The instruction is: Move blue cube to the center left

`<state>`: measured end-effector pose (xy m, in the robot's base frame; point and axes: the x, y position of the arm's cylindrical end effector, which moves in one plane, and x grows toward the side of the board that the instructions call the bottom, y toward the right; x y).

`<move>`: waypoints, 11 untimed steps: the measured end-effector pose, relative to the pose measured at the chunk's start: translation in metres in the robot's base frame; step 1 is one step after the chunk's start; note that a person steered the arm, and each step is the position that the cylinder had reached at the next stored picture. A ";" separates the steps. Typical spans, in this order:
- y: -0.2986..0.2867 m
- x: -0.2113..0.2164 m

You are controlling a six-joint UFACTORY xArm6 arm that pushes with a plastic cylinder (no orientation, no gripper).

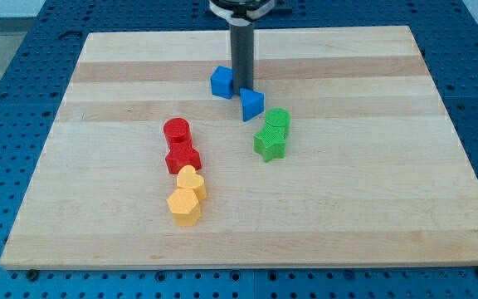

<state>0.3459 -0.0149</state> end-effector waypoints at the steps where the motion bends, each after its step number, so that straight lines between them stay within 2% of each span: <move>1: 0.023 -0.010; 2: 0.019 -0.025; 5: -0.155 0.009; 6: -0.183 0.009; 7: -0.136 -0.011; 8: -0.019 -0.024; 9: 0.081 0.004; 10: 0.101 0.048; 11: 0.049 0.057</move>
